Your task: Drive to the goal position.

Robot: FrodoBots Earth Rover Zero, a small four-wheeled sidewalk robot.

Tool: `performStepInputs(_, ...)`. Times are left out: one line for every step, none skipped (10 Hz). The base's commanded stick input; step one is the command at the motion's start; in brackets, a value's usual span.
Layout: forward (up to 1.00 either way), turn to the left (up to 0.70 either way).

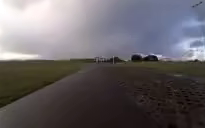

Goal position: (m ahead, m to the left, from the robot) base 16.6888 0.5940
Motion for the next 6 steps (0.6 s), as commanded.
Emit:
performStepInputs(0.70,0.00)
performStepInputs(0.70,0.00)
performStepInputs(0.70,0.00)
performStepInputs(0.70,0.00)
performStepInputs(0.70,0.00)
performStepInputs(0.70,0.00)
